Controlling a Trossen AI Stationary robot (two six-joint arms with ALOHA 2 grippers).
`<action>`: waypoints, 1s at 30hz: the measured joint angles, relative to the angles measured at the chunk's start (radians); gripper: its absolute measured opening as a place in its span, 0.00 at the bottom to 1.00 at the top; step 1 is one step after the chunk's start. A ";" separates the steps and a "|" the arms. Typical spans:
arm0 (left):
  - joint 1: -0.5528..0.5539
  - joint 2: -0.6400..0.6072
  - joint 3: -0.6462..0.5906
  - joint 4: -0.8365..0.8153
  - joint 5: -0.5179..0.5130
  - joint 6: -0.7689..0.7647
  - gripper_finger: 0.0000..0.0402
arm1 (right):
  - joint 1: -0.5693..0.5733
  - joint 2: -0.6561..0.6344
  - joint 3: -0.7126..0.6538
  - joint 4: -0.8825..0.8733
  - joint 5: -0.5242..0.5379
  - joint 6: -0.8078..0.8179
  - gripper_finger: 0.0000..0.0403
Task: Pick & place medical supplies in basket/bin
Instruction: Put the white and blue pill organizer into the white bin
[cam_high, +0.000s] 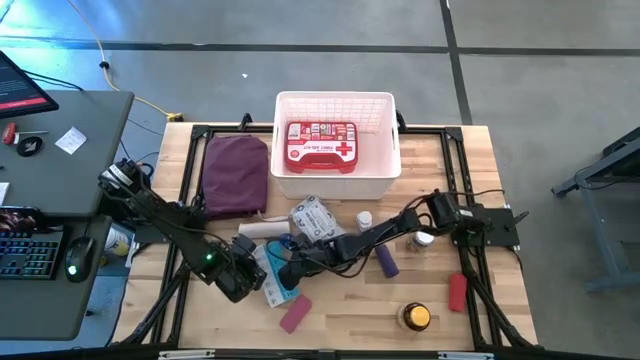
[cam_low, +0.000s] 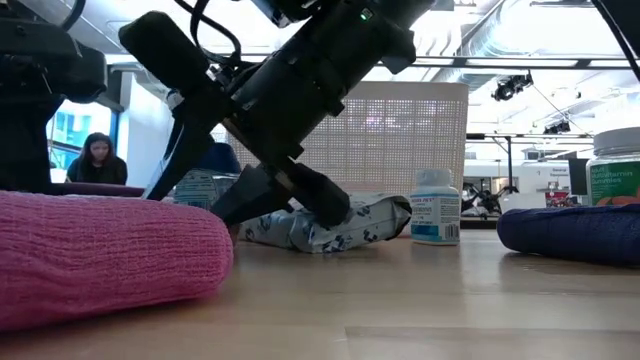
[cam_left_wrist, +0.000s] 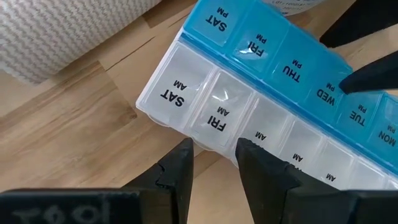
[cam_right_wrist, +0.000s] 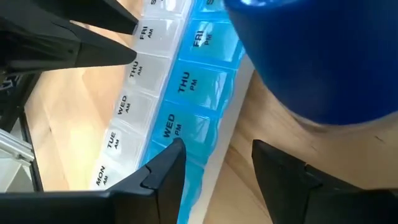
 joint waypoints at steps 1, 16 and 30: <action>0.000 0.008 0.001 0.000 -0.001 0.000 0.40 | 0.000 -0.009 -0.001 -0.003 -0.002 0.000 0.44; -0.019 0.060 -0.009 -0.002 0.065 -0.028 0.40 | 0.011 -0.060 0.000 0.016 -0.212 0.014 0.50; -0.020 0.110 -0.002 0.024 0.064 -0.036 0.40 | 0.032 -0.059 0.000 0.015 -0.148 0.104 0.64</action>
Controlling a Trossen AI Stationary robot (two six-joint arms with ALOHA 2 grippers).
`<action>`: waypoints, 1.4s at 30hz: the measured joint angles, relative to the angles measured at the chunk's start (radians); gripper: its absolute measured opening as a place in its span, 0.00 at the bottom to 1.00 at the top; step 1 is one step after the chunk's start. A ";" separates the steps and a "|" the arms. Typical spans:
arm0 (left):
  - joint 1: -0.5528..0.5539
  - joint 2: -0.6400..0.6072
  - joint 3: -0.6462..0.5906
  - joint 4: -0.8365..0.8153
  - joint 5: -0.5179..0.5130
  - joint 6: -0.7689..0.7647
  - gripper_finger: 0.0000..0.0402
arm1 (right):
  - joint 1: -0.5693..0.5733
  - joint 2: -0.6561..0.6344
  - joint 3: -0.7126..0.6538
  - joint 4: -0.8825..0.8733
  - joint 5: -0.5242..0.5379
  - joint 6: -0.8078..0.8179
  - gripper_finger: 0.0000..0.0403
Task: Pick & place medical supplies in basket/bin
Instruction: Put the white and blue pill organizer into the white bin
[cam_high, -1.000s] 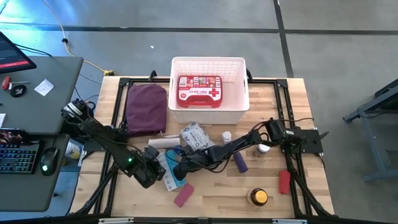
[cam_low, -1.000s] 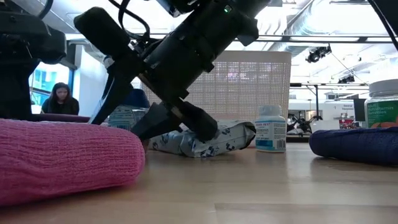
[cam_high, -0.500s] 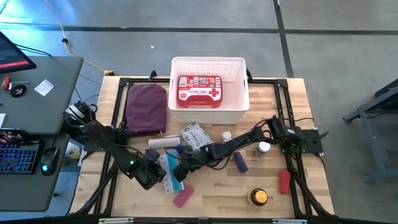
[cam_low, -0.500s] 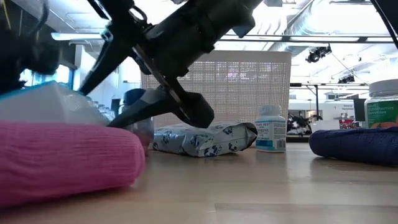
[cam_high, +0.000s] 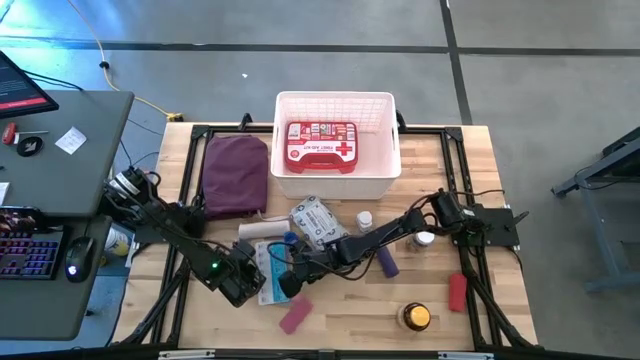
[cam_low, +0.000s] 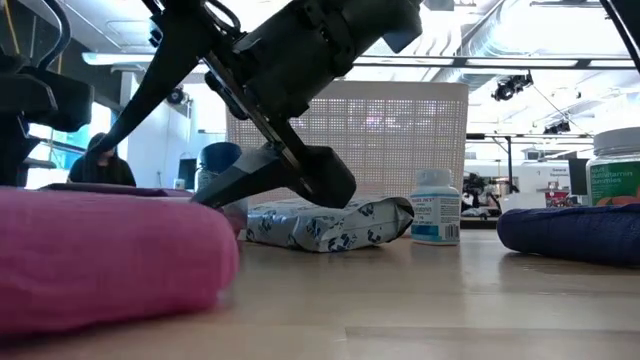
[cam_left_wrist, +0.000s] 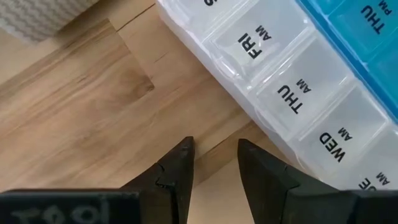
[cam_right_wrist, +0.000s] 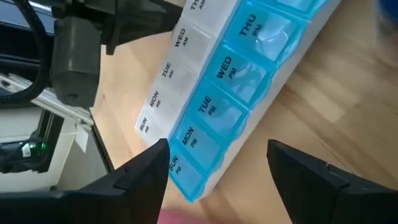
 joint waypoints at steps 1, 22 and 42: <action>0.000 0.000 0.000 -0.002 0.000 -0.002 0.40 | 0.000 0.000 0.000 -0.001 0.004 0.000 0.64; -0.066 -0.100 0.102 -0.039 -0.135 0.237 0.40 | 0.006 -0.002 0.002 -0.017 -0.034 -0.037 0.64; -0.064 0.017 0.065 0.068 -0.131 0.217 0.40 | 0.005 -0.006 0.004 -0.032 -0.005 -0.040 0.64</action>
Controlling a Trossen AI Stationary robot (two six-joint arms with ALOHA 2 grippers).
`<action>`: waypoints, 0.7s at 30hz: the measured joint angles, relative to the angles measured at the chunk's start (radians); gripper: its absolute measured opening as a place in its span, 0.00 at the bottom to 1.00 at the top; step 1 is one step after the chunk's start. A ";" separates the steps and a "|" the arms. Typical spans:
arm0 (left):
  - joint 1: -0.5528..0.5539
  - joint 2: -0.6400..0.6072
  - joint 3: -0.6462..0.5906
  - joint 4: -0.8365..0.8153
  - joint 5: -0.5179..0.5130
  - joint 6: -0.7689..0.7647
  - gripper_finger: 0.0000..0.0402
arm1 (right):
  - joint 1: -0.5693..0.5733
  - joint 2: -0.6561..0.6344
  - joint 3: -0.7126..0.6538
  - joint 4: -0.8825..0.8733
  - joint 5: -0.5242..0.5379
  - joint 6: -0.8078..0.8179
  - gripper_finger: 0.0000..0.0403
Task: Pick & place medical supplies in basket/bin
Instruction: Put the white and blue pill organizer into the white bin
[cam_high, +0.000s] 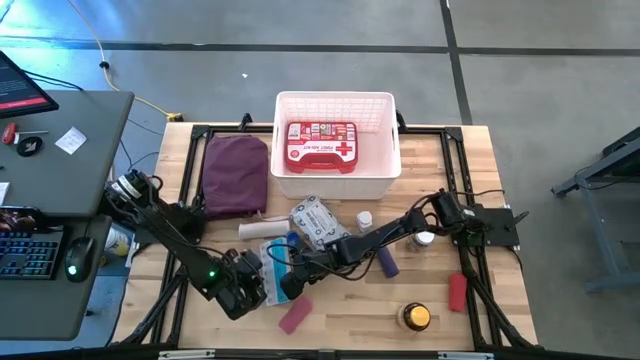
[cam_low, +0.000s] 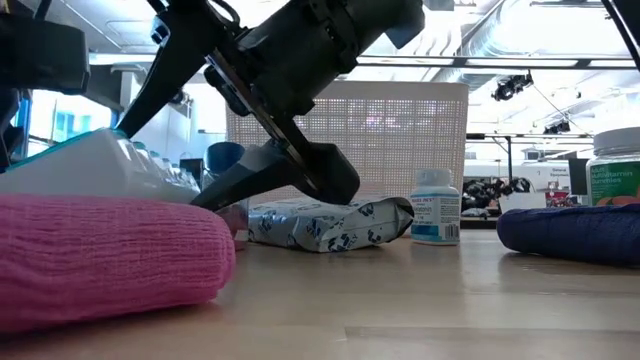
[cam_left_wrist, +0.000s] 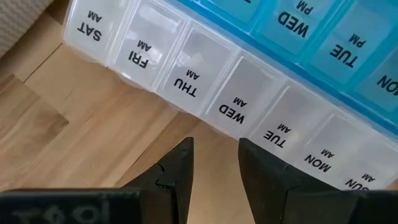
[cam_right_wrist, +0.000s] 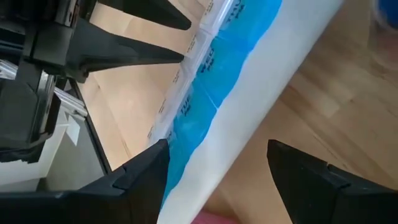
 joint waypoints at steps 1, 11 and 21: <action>0.000 0.000 0.000 0.001 -0.001 0.000 0.40 | 0.000 0.000 0.000 0.000 0.009 0.001 0.64; 0.000 0.001 0.000 -0.001 -0.017 -0.025 0.40 | -0.002 0.024 0.000 0.108 0.109 0.087 0.64; 0.000 0.001 -0.023 0.021 -0.011 -0.069 0.40 | -0.002 0.108 -0.002 0.285 -0.032 0.178 0.64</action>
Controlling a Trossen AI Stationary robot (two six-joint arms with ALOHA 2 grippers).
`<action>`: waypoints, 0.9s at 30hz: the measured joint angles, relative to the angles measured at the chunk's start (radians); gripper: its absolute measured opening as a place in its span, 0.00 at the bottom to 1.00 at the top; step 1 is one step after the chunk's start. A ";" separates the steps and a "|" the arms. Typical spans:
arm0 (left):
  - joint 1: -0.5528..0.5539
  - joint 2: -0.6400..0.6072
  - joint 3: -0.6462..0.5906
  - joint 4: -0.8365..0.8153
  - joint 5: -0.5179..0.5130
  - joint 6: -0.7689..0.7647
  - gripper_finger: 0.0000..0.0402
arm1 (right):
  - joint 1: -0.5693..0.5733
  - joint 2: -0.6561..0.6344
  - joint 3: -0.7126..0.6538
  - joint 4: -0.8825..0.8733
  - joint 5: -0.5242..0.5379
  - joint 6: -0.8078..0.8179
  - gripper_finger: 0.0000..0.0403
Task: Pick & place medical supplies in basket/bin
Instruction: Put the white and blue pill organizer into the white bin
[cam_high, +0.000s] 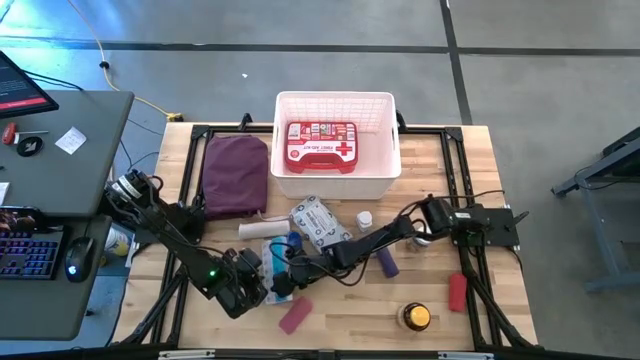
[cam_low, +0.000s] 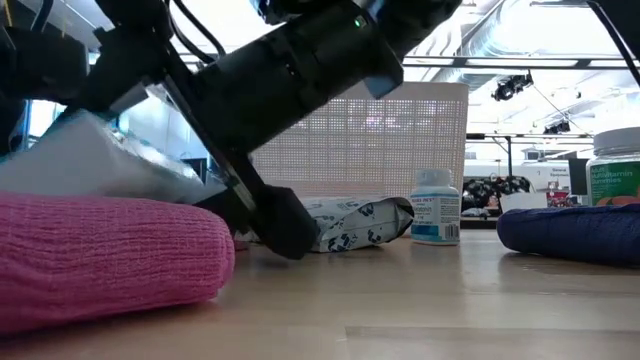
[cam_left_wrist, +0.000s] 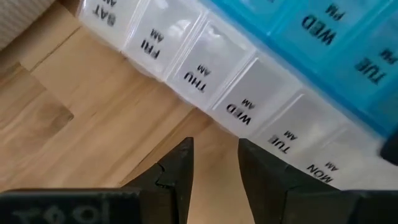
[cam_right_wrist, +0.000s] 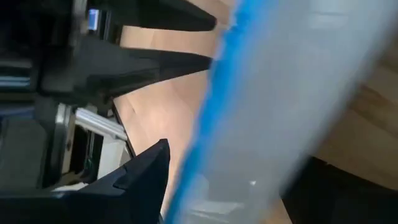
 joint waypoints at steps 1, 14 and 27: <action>0.000 0.000 -0.002 0.002 0.001 -0.004 0.40 | -0.002 -0.004 0.000 -0.002 -0.001 -0.015 0.63; 0.000 -0.005 -0.002 -0.008 0.087 -0.010 0.40 | -0.045 -0.067 0.000 -0.054 -0.097 -0.133 0.34; 0.001 -0.212 0.234 -0.267 0.020 0.097 0.40 | -0.060 -0.325 0.000 -0.423 -0.039 -0.341 0.34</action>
